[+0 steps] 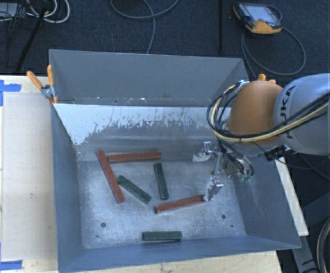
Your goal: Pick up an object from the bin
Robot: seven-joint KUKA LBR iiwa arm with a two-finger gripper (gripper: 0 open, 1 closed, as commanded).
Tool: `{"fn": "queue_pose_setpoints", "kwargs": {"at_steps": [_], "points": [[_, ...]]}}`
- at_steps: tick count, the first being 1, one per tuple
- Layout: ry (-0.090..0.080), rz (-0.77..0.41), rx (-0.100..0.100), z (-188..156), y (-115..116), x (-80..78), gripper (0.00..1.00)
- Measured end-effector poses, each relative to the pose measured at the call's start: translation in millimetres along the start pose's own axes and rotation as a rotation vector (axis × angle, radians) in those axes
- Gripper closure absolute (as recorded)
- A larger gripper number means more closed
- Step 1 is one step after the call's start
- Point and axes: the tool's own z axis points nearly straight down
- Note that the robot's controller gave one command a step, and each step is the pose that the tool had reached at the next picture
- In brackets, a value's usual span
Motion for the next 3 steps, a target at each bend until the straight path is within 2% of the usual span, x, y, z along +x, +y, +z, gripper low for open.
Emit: {"fn": "queue_pose_setpoints", "kwargs": {"at_steps": [1, 2, 3], "points": [[0.002, 0.008, 0.0, 12.5, 7.5, 4.2, 1.0], [0.002, 0.007, 0.0, 12.5, 7.8, 4.2, 0.0], [0.002, 0.007, 0.0, 12.5, 7.8, 4.2, 0.0]]}}
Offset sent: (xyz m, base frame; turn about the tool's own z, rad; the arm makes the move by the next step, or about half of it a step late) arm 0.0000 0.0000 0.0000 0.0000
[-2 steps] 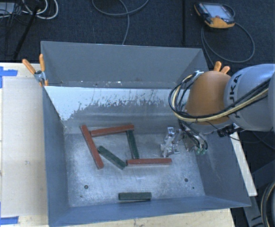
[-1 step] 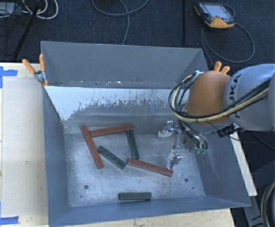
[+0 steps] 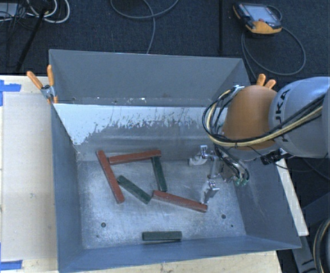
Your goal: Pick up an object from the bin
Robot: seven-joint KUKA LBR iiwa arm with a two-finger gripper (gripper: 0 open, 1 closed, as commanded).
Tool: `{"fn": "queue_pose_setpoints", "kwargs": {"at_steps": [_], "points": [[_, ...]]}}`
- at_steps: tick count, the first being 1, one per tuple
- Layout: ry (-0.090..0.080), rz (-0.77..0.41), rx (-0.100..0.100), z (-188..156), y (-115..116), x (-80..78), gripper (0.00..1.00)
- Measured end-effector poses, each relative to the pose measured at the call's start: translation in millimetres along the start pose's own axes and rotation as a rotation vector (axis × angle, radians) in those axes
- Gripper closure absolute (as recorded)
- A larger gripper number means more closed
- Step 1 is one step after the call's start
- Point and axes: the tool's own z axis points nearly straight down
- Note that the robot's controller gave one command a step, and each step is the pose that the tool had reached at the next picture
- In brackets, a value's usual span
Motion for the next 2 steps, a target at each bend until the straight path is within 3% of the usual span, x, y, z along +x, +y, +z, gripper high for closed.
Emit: {"fn": "queue_pose_setpoints", "kwargs": {"at_steps": [1, 2], "points": [[-0.003, -0.019, 0.001, -1.4, 2.5, 9.9, 0.0], [-0.01, -0.084, 0.002, 6.1, 25.7, 52.9, 0.0]]}}
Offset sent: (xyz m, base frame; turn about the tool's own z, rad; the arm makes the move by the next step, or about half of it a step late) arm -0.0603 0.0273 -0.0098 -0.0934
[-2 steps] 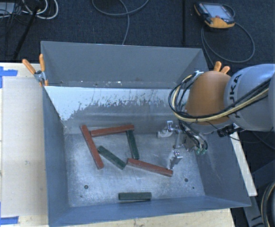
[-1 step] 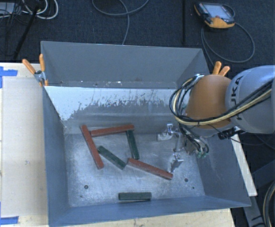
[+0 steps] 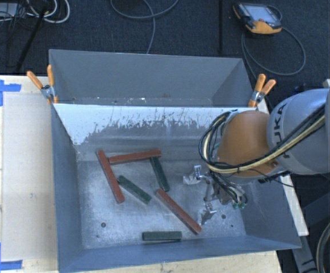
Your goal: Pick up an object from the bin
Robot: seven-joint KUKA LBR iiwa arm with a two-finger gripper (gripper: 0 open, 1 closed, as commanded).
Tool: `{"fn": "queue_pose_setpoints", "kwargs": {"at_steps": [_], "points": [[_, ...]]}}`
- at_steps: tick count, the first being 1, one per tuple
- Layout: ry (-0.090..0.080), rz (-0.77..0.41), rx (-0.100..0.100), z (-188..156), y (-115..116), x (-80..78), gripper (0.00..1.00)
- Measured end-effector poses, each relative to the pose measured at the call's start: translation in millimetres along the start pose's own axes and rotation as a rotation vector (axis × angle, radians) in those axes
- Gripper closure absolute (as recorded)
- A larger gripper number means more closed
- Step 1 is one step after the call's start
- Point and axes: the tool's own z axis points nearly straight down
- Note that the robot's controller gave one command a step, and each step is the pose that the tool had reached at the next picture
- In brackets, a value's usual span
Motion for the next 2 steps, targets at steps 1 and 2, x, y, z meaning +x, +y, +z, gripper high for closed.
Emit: {"fn": "queue_pose_setpoints", "kwargs": {"at_steps": [1, 2], "points": [[-0.003, -0.008, 0.001, 0.1, 4.7, 4.9, 0.0], [0.006, -0.027, -0.005, 0.9, 0.2, 6.1, 0.0]]}}
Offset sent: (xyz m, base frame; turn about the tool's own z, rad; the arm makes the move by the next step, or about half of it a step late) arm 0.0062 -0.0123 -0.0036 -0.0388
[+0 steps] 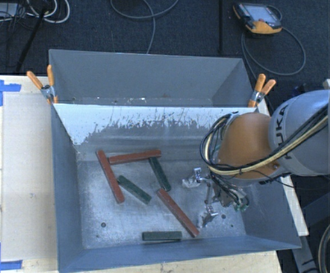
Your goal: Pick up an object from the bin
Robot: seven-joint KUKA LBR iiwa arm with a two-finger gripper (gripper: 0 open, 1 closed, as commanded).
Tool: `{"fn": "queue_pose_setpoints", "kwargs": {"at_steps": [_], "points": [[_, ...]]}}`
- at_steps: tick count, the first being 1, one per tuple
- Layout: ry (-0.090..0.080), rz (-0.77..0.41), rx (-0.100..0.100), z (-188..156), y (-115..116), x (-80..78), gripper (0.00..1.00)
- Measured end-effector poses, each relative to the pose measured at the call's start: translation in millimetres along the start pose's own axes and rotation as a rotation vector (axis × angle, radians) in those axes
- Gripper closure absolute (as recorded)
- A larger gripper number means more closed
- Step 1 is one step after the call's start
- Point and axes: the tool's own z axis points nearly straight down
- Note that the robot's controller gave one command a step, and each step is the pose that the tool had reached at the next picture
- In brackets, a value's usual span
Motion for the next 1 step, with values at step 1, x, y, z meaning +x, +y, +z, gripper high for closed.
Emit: {"fn": "queue_pose_setpoints", "kwargs": {"at_steps": [1], "points": [[0.007, -0.026, 0.003, -19.1, 31.7, -4.1, 0.0]]}}
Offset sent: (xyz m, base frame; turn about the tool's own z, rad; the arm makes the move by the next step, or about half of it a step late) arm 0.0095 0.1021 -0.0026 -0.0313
